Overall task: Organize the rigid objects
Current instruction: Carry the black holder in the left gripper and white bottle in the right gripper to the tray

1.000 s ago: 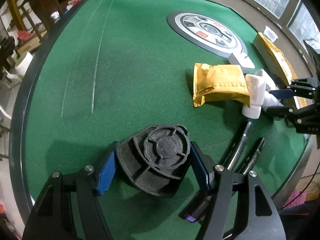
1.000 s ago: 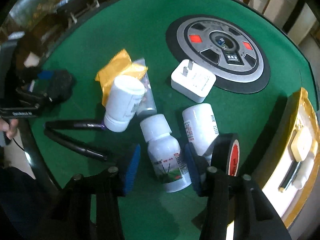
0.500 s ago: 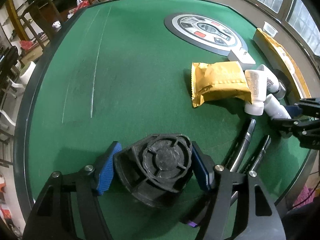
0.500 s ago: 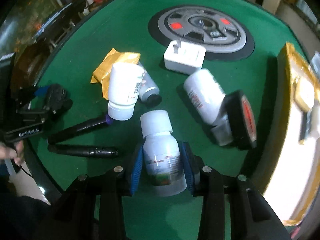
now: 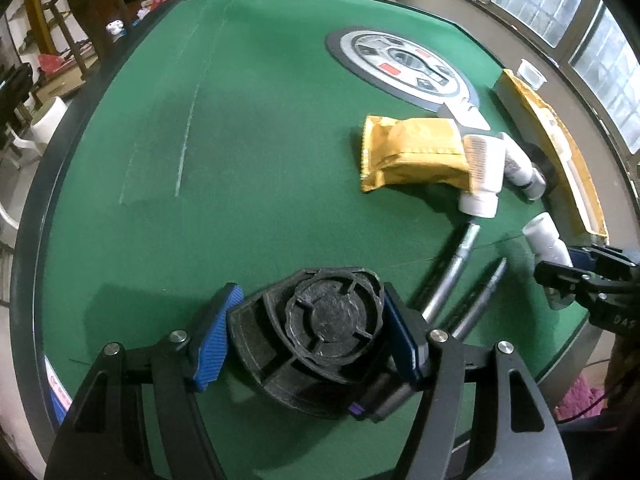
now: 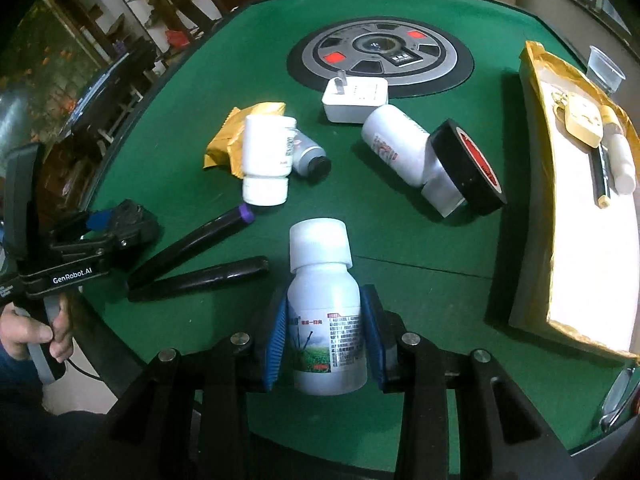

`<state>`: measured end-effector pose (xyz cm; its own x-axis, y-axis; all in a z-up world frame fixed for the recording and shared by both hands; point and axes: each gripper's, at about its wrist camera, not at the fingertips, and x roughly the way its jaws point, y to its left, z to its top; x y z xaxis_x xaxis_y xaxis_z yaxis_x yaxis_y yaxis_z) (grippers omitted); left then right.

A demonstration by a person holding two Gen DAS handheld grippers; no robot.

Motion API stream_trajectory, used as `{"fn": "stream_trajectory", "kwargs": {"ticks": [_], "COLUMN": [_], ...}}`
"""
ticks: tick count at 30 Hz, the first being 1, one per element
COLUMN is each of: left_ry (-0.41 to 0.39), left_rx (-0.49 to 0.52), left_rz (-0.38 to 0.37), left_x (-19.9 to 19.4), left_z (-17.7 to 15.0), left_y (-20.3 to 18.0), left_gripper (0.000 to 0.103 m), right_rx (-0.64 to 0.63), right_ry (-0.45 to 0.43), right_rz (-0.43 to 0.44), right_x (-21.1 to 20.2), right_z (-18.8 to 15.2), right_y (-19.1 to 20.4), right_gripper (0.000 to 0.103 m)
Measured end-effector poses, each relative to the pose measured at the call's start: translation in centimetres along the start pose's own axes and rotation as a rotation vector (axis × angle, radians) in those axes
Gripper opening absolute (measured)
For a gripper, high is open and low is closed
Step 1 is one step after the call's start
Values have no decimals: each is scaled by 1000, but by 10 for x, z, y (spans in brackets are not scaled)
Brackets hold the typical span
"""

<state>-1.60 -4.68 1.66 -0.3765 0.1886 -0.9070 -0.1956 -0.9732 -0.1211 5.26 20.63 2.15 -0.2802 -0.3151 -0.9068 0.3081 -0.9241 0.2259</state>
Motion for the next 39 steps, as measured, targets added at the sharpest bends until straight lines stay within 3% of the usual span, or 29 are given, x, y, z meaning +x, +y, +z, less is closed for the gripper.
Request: {"fn": "stream_trajectory", "kwargs": {"ticks": [9, 24, 32, 39], "left_ry": [-36, -28, -53, -53], "left_rx": [90, 268, 288, 343], "left_rz": [-52, -156, -200, -235], "left_x": [-19, -31, -40, -29], "left_z": [11, 36, 64, 91], "left_y": [-43, -136, -200, -276], "left_gripper": [67, 67, 67, 67], "right_rx": [66, 170, 242, 295], "right_ry": [-46, -159, -244, -243], "right_rz": [46, 136, 152, 133], "right_x": [-6, -53, -98, -110], "right_z": [4, -14, -4, -3], "right_y": [-14, -58, -135, -193], "right_gripper": [31, 31, 31, 31]}}
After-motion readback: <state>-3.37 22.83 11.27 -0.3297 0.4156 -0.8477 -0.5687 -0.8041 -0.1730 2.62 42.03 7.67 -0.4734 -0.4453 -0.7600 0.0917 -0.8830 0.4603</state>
